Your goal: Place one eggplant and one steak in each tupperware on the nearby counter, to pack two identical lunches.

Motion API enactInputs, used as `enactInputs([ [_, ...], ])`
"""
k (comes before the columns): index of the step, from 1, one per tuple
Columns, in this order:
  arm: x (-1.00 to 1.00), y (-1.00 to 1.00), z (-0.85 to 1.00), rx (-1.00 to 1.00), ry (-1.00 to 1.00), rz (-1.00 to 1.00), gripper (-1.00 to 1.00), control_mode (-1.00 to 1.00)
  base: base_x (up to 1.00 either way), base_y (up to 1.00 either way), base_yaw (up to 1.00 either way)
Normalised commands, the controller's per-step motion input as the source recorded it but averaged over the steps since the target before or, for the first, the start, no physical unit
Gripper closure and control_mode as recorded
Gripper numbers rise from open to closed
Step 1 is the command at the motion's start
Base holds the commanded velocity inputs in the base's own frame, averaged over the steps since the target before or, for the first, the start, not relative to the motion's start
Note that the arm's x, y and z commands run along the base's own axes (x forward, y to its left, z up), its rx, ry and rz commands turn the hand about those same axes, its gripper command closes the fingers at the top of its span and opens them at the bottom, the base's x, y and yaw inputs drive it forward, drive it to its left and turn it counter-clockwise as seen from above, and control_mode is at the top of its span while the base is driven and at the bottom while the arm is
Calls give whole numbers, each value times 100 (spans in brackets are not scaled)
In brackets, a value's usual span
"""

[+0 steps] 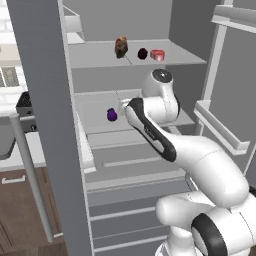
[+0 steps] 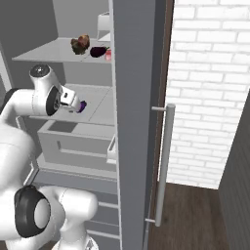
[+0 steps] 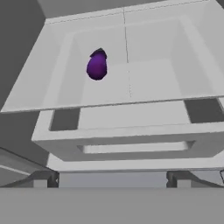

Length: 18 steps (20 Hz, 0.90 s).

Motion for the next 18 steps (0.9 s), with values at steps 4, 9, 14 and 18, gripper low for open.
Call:
enactInputs([
  [4, 12, 22, -40, -20, 5, 4, -100, -100, 0, 0, 0],
  [9, 50, 53, -25, -6, -1, 5, -100, -100, 0, 0, 0],
  [14, 61, 33, -2, -1, 0, 0, -100, -100, 0, 0, 0],
  [18, 16, 0, -1, -2, 0, 0, -100, -100, 0, 0, 0],
])
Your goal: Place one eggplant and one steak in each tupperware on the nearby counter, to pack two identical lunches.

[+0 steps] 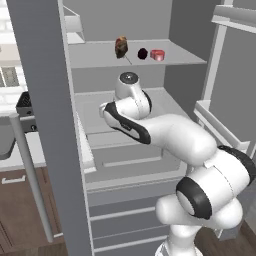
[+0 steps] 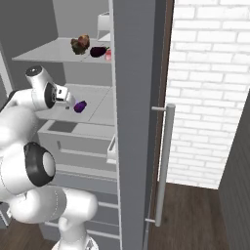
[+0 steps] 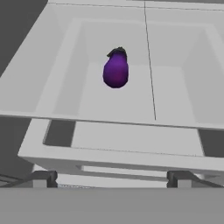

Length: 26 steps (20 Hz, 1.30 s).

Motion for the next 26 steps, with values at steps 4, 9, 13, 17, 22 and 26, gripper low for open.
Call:
enactInputs([
  [4, 14, 2, -7, -3, 1, 0, -100, -100, 0, 0, 0],
  [9, 38, 2, -12, -3, 0, 0, -100, -100, 0, 0, 0],
  [13, 29, 0, -31, -5, 0, 0, -100, -100, 0, 0, 0],
  [17, 32, 0, -35, -7, 0, 0, -100, -100, 0, 0, 0],
  [22, 38, 1, -9, -3, 0, 0, -100, -100, 0, 0, 0],
  [26, 25, 0, -17, -3, 0, 0, -100, -100, 0, 0, 0],
])
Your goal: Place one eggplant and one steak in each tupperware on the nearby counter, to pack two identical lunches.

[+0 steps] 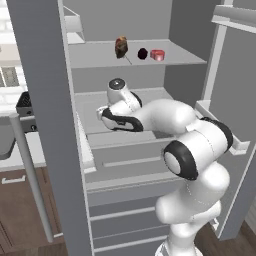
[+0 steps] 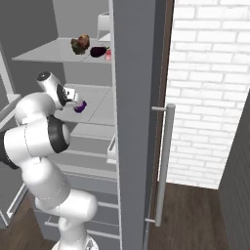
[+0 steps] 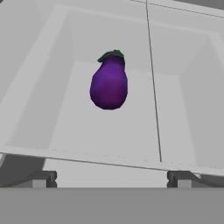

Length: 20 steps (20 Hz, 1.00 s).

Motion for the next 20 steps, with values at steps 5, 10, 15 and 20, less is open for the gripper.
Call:
enactInputs([
  [5, 30, 2, -17, -1, 0, 0, -100, -100, 0, 0, 0],
  [10, 31, 3, -12, -2, 0, 0, -100, -100, 0, 0, 0],
  [15, 31, 1, -16, -4, 0, 0, -100, -100, 0, 0, 0],
  [20, 25, 7, -4, -1, 0, 0, -100, -100, 0, 0, 0],
])
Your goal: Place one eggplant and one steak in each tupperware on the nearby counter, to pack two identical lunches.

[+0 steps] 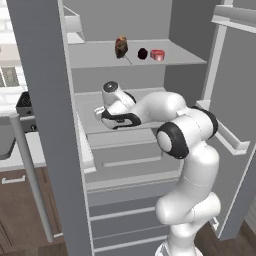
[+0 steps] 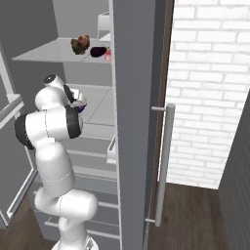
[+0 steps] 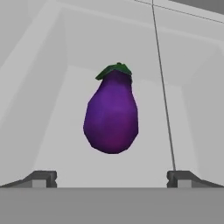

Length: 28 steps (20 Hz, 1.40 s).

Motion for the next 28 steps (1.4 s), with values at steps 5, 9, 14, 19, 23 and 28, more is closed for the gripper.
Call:
enactInputs([
  [5, 27, 16, -13, -1, 0, 0, -100, -100, 0, 0, 0],
  [9, 36, 1, -21, -5, 0, 0, -100, -100, 0, 0, 0],
  [14, 29, 0, -15, -3, 0, 0, -100, -100, 0, 0, 0],
  [19, 2, 0, -28, -2, 1, 0, -100, -100, 0, 0, 0],
  [23, 1, 0, -36, -3, 2, 0, 100, -100, 0, 0, 0],
  [28, 0, 0, 0, 0, 0, 0, 100, -100, 0, 0, 0],
])
